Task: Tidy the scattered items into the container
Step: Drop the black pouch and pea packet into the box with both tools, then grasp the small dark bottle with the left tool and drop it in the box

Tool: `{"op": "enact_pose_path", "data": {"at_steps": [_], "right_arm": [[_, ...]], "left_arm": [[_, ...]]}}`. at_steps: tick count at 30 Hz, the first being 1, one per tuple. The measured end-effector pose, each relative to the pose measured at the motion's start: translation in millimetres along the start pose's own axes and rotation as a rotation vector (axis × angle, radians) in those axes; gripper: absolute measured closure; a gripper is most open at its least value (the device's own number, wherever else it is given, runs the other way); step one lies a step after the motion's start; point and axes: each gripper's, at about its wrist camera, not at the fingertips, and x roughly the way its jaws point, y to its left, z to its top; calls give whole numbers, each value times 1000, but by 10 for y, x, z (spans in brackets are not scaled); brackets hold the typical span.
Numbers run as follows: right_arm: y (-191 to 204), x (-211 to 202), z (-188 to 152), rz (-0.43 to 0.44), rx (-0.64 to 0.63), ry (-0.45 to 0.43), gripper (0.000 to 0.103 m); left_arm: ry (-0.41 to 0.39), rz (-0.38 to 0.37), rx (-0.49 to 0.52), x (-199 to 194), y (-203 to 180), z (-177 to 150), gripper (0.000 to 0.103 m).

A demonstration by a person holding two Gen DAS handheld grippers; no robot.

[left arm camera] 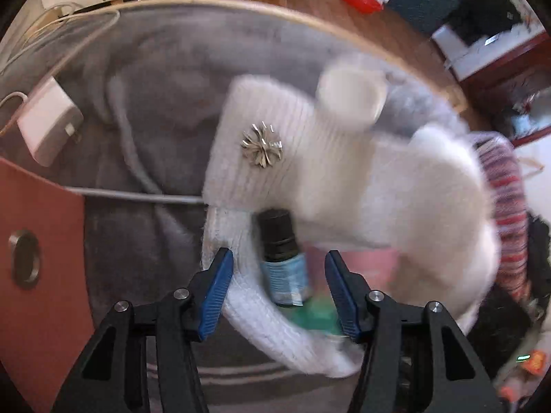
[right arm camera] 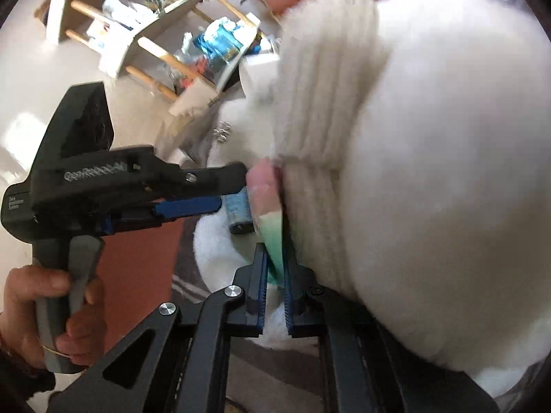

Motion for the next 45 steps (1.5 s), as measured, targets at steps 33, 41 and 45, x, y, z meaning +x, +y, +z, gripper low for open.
{"op": "enact_pose_path", "data": {"at_steps": [33,41,45], "right_arm": [[389,-1817,-1236,-203,216,29,38],[-112,-1229,-1147,-279,370,87,38],[-69,-909,-1101,-327,314,79,10]], "left_arm": [[-77,-134,83,-2631,505,-1695,82],[-219,186,-42,-3023,1780,-1381,6],[-216,154,-84,-2857,1948,-1461,6]]}}
